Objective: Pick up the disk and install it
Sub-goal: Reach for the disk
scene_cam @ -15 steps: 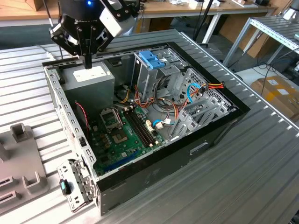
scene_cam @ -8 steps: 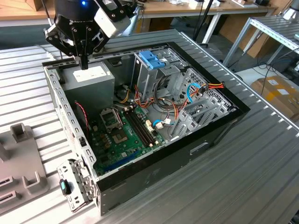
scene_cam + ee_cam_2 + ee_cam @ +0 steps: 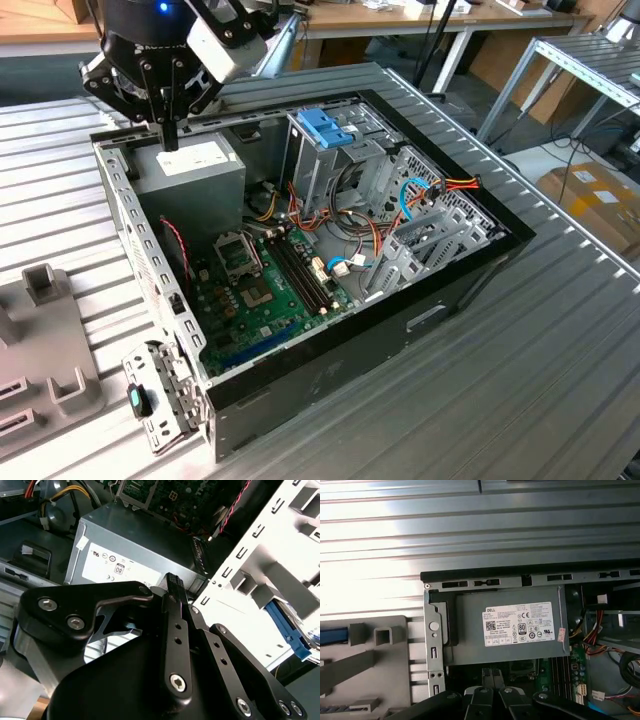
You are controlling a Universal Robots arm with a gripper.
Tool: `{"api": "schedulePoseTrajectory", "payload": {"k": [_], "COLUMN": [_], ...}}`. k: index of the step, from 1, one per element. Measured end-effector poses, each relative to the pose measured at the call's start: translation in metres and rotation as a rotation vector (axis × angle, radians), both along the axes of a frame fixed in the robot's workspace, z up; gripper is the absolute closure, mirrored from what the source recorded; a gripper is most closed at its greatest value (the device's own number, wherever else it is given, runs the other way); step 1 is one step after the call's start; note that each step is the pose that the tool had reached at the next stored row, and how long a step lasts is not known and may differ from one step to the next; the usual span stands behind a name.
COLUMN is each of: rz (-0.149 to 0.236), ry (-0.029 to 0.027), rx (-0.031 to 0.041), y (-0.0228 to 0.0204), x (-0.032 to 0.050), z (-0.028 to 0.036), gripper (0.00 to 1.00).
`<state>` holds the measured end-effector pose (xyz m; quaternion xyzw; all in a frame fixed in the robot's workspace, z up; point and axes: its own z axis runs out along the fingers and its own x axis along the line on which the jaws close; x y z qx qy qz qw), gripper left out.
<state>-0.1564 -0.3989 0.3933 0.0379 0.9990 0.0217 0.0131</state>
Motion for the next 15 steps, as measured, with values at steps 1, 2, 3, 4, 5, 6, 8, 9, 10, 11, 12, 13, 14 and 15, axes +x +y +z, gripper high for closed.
{"api": "schedulePoseTrajectory", "payload": {"k": [1,2,3,4,5,6,8,9,10,11,12,13,14,15], "rz": [0.0,0.0,0.0,0.0,0.0,0.0,0.0,0.0,0.0,0.0,0.0,0.0,0.0,0.0], "ry": [0.0,0.0,-0.0001,-0.0001,0.0,0.0001,0.0,0.0,0.0,0.0,0.0,0.0,0.0,0.0], "rx": [0.0,0.0,0.0001,0.0001,-0.0001,0.0,0.0,0.0001,0.0,0.0001,0.0,0.0,0.0,0.0001], "y": [0.0,0.0,0.0,0.0001,0.0,0.0,0.0,0.0,0.0,0.0,0.0,0.0,0.0,0.0], "x": [-0.001,-0.0023,-0.0032,-0.0037,-0.0038,-0.0039,-0.0039,-0.0039,-0.0039,-0.0039,-0.004,-0.004,-0.004,-0.004], "z": [0.0,0.0,-0.0001,-0.0001,0.0,0.0,0.0,0.0,0.0,0.0,0.0,0.0,0.0,0.0], "gripper": [0.89,0.89,0.89,0.89,0.89,0.89,0.89,0.89,0.89,0.89,0.89,0.89,0.89,0.89]}}
